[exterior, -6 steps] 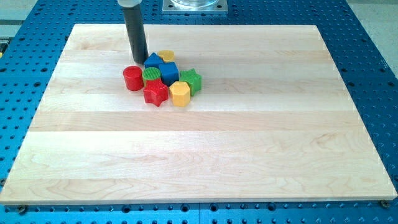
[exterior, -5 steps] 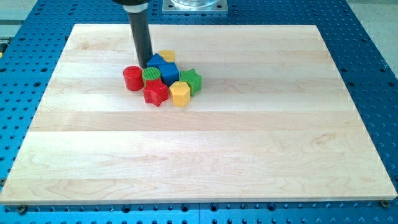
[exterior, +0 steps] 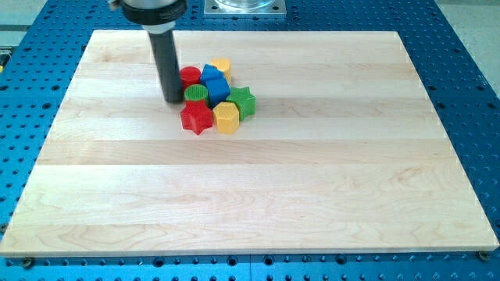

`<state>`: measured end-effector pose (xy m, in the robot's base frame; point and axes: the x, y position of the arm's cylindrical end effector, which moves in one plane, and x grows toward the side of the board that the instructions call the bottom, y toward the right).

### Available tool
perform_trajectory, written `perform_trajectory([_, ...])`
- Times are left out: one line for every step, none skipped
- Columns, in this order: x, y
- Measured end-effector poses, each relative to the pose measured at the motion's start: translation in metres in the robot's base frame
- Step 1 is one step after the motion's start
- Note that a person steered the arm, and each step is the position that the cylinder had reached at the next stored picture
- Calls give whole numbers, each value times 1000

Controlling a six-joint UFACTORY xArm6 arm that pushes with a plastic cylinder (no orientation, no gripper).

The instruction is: Push the red circle and heart into the triangle

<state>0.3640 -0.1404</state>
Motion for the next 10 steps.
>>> perform_trajectory([-14, 11])
perform_trajectory([-22, 55])
perform_trajectory([-61, 52])
perform_trajectory([-87, 107])
perform_trajectory([-87, 118])
perform_trajectory([-96, 154])
perform_trajectory([-92, 187])
perform_trajectory([-68, 146])
perform_trajectory([-54, 123])
perform_trajectory([-62, 136])
